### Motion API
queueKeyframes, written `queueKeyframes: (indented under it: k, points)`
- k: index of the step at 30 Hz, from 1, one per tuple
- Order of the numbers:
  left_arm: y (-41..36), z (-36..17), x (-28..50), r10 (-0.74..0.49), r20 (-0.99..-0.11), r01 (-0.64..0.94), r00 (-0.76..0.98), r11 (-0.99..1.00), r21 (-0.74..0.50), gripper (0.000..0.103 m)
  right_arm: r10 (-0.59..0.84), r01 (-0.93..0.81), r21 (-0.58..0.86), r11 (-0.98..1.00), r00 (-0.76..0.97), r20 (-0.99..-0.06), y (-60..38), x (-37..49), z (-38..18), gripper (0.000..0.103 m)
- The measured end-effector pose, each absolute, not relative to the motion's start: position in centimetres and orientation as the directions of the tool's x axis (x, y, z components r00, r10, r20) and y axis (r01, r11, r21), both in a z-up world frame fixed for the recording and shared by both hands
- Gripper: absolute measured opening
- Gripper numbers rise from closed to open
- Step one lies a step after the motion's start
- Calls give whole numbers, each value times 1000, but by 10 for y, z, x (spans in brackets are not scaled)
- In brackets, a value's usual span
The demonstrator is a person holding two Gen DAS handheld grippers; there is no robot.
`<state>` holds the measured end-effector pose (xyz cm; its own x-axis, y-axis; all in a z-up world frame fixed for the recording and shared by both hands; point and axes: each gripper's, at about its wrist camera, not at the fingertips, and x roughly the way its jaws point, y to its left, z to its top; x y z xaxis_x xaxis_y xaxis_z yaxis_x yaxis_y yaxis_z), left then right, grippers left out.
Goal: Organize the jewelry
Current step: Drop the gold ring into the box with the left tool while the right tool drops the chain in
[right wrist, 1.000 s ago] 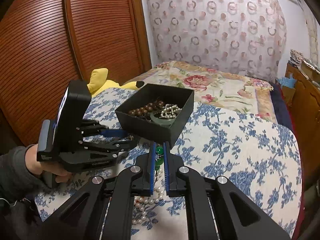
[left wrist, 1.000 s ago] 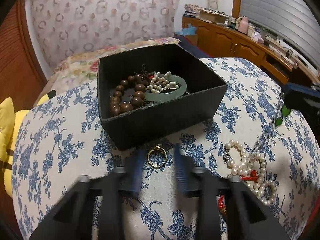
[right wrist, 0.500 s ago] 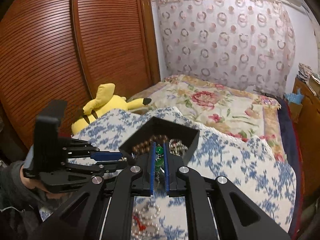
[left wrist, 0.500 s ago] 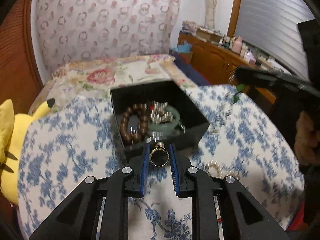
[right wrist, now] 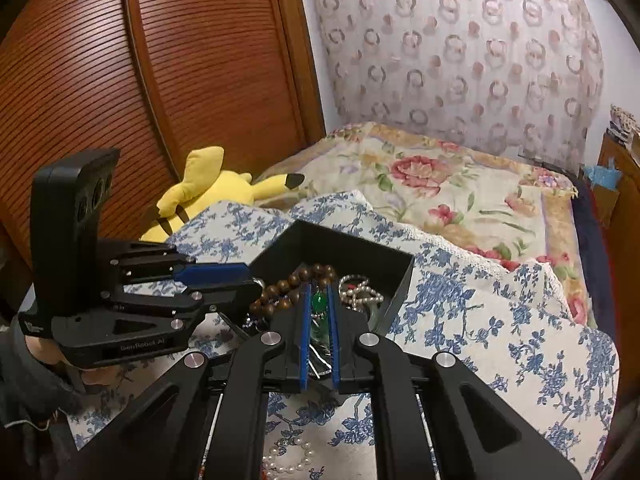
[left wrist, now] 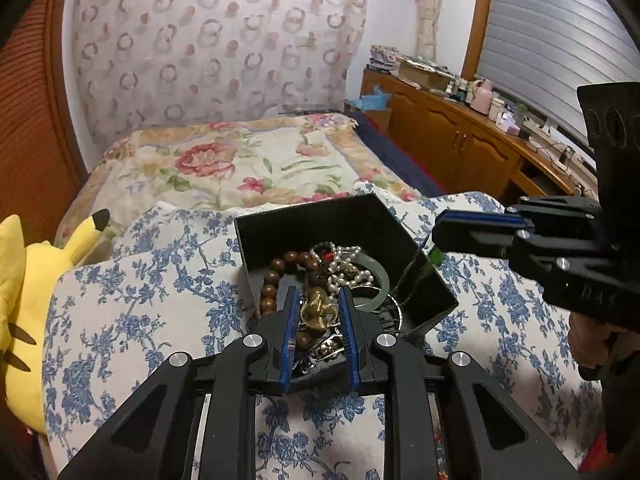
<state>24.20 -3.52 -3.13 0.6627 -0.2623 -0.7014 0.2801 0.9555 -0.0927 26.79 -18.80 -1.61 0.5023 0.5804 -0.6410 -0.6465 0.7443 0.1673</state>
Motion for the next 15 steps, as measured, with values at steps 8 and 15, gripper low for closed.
queueKeyframes:
  k: [8, 15]
  points:
    - [-36, -32, 230, -274, -700, 293, 660, 951, -96, 36, 548, -606, 165, 778, 527, -650, -202, 254, -21, 20]
    - [-41, -42, 188, -286, -706, 328, 648, 941, -81, 40, 479, -575, 123, 809, 523, -705, -224, 201, -47, 20]
